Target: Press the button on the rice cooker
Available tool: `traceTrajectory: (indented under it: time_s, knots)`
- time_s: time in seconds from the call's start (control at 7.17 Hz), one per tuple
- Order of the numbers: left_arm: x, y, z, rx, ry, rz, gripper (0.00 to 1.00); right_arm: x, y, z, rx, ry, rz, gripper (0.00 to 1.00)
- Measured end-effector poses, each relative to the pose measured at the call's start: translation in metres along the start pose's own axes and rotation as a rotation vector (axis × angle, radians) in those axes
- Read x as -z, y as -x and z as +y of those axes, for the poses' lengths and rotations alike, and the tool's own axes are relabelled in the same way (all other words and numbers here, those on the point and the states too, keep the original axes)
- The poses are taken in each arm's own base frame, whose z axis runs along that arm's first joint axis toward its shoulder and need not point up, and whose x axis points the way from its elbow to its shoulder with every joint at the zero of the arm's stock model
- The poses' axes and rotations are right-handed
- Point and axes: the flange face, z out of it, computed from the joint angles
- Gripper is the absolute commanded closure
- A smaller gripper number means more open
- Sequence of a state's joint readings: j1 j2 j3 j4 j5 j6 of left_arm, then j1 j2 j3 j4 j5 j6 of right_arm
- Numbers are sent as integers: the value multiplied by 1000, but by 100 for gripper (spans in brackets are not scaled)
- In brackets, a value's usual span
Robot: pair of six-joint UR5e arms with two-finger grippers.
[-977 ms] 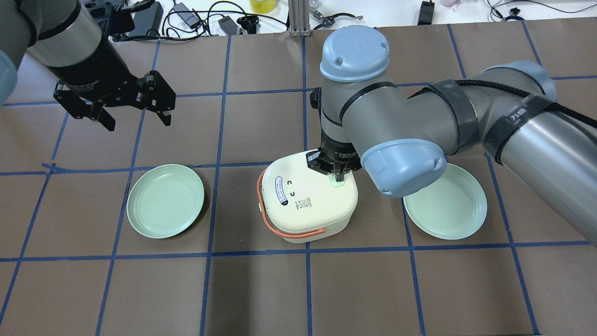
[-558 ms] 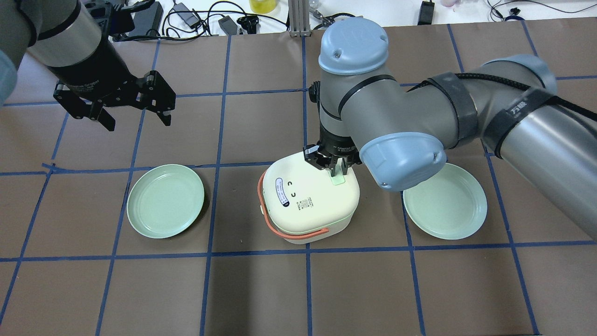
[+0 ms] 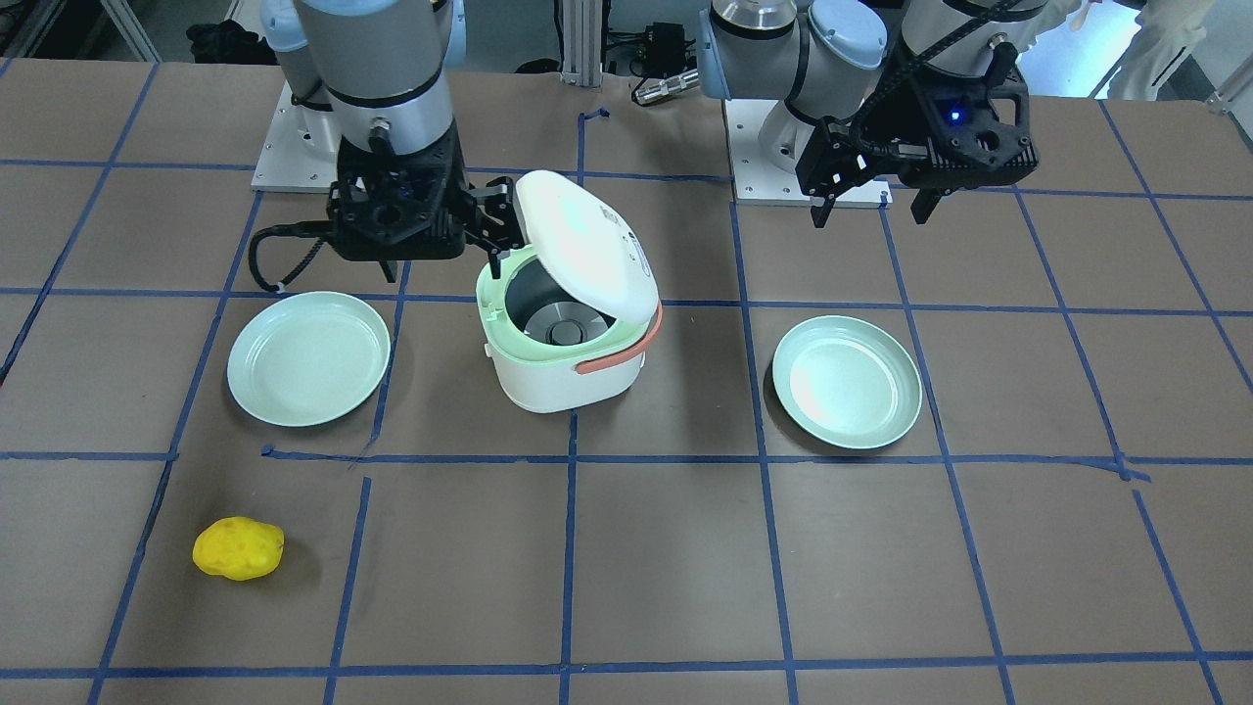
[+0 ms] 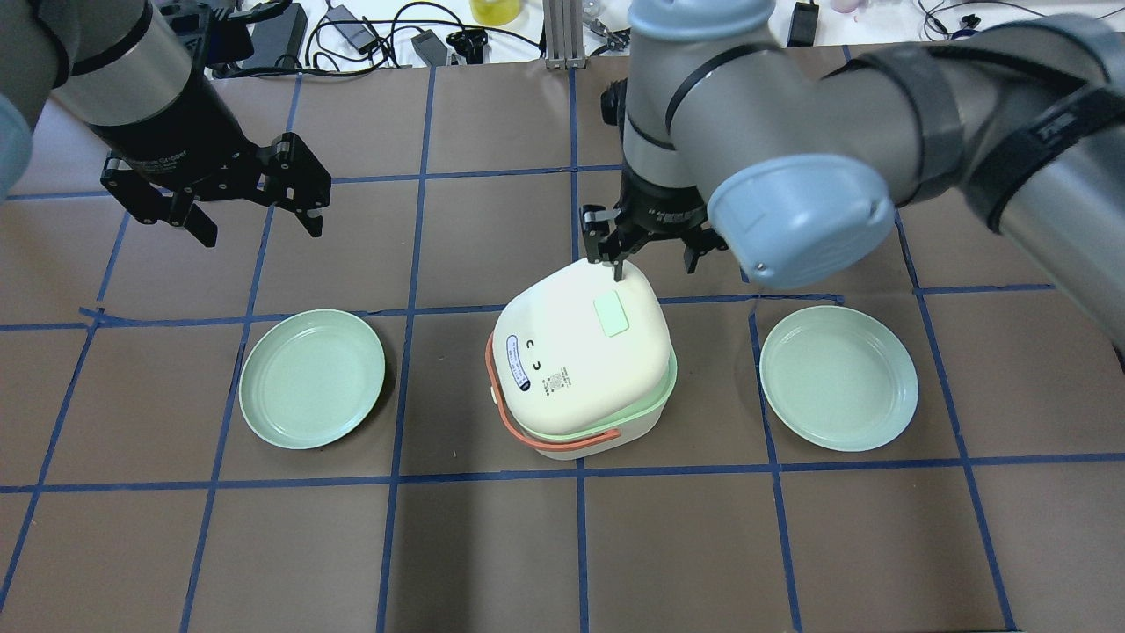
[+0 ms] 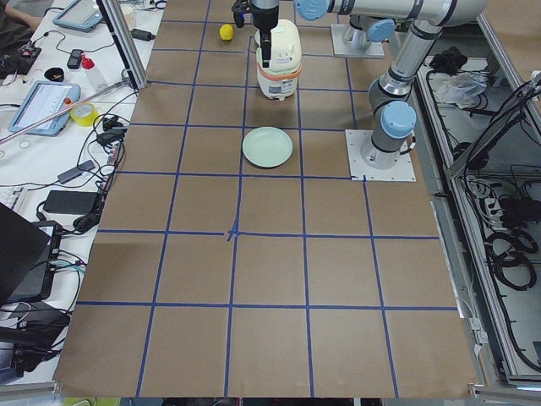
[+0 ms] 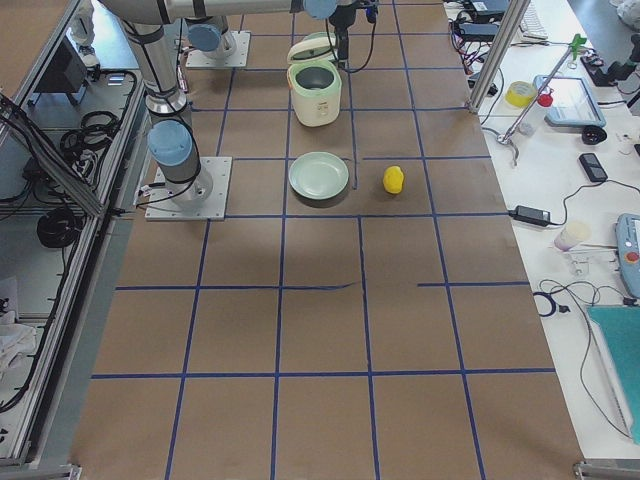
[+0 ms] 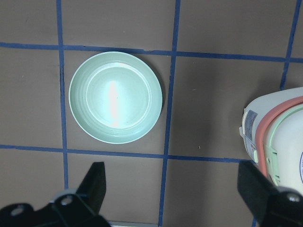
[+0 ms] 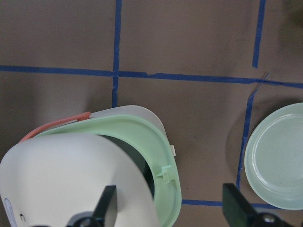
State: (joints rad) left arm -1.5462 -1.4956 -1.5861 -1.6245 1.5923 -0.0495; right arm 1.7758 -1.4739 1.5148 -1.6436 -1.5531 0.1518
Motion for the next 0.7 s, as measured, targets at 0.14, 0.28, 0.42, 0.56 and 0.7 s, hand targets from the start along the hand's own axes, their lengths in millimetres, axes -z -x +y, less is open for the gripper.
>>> traceTrajectory:
  time_s: [0.14, 0.28, 0.42, 0.56, 0.7]
  knots:
    - [0, 0, 0, 0, 0, 0, 0, 20, -25, -13, 7, -24, -3, 0]
    - [0, 0, 0, 0, 0, 0, 0, 36, -48, -23, 7, -43, -2, 0]
    - [0, 0, 0, 0, 0, 0, 0, 47, -69, -29, 4, -59, 0, 0]
    - [0, 0, 0, 0, 0, 0, 0, 55, -85, -33, -3, -72, 4, 0]
    - [0, 0, 0, 0, 0, 0, 0, 61, -95, -35, -8, -81, 10, 0]
